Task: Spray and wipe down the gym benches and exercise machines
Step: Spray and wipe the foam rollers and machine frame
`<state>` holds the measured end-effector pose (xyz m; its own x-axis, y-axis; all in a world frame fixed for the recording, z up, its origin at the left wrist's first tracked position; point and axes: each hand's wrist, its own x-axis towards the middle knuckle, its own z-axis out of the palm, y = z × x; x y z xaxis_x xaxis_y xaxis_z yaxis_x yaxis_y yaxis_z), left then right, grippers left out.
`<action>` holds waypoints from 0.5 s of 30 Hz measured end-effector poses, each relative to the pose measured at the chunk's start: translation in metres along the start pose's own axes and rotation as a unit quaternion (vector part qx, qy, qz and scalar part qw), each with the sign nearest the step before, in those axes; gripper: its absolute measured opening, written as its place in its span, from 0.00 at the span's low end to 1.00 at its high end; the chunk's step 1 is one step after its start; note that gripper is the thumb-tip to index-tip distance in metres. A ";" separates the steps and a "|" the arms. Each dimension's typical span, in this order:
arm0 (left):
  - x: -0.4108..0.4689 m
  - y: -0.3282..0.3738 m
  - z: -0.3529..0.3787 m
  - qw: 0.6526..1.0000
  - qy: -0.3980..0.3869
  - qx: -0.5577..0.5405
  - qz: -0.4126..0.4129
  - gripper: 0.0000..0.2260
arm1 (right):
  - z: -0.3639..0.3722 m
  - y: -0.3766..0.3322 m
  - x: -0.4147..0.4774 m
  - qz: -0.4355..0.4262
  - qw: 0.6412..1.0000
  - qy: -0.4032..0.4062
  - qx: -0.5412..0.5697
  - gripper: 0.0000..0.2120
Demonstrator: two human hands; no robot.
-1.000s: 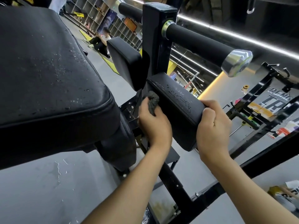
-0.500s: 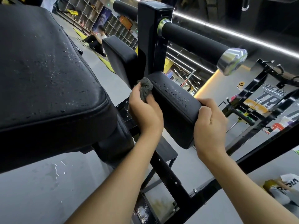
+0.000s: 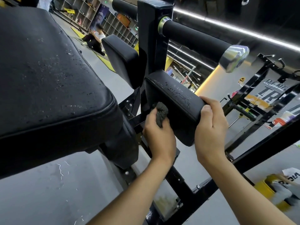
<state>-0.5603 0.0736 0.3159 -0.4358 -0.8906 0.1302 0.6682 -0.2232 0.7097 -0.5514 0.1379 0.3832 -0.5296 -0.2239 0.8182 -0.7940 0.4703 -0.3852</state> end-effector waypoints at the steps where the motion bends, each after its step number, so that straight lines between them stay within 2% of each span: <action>1: -0.008 0.001 -0.003 1.000 -0.016 -0.005 -0.003 0.15 | 0.000 0.000 0.000 0.000 1.000 0.001 0.000 0.20; 6: 0.035 -0.008 0.009 0.998 0.031 0.000 -0.059 0.10 | -0.001 0.000 0.000 -0.005 1.000 0.000 -0.005 0.21; 9: 0.008 -0.009 0.005 0.998 0.017 0.006 -0.053 0.09 | 0.002 0.001 0.001 -0.010 1.000 0.014 -0.008 0.20; 11: -0.008 -0.009 0.001 0.998 -0.017 -0.009 -0.057 0.10 | 0.002 0.001 0.000 -0.012 1.000 0.020 -0.006 0.19; 15: 0.031 -0.023 0.015 0.990 0.030 -0.052 -0.130 0.14 | 0.000 0.002 -0.001 -0.005 1.000 0.012 -0.010 0.20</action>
<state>-0.5982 0.0565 0.3139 -0.5670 -0.8187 -0.0909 0.5975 -0.4847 0.6388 -0.5525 0.1389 0.3818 -0.5139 -0.2076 0.8324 -0.7929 0.4852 -0.3685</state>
